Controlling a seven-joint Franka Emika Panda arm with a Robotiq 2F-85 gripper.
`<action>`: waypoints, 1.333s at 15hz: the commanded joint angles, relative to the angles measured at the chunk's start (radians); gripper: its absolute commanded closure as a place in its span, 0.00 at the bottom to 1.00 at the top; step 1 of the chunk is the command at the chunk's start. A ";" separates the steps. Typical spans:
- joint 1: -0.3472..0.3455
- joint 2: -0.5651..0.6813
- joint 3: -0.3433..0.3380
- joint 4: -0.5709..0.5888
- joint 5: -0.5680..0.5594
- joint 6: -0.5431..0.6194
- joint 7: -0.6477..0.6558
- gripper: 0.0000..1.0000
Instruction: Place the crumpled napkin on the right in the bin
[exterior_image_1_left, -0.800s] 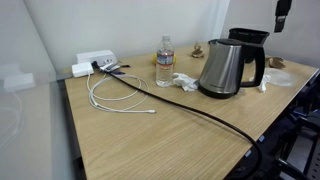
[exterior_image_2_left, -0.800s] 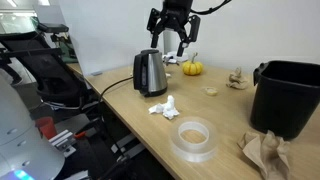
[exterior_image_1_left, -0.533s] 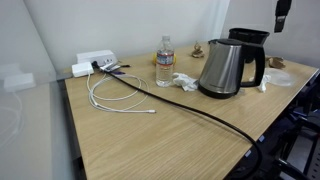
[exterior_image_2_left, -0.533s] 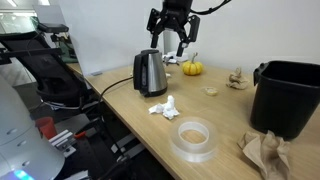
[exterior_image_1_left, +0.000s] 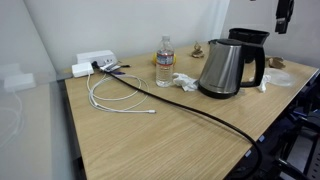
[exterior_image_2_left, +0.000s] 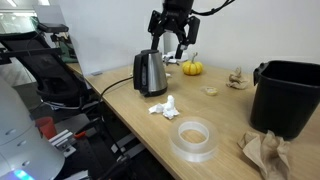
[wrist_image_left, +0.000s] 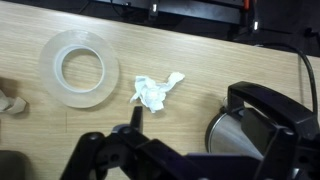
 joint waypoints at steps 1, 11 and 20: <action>-0.024 0.001 0.024 0.001 0.004 -0.001 -0.003 0.00; -0.101 0.034 -0.021 -0.169 0.118 0.230 0.120 0.00; -0.116 0.054 -0.017 -0.190 0.128 0.235 0.114 0.00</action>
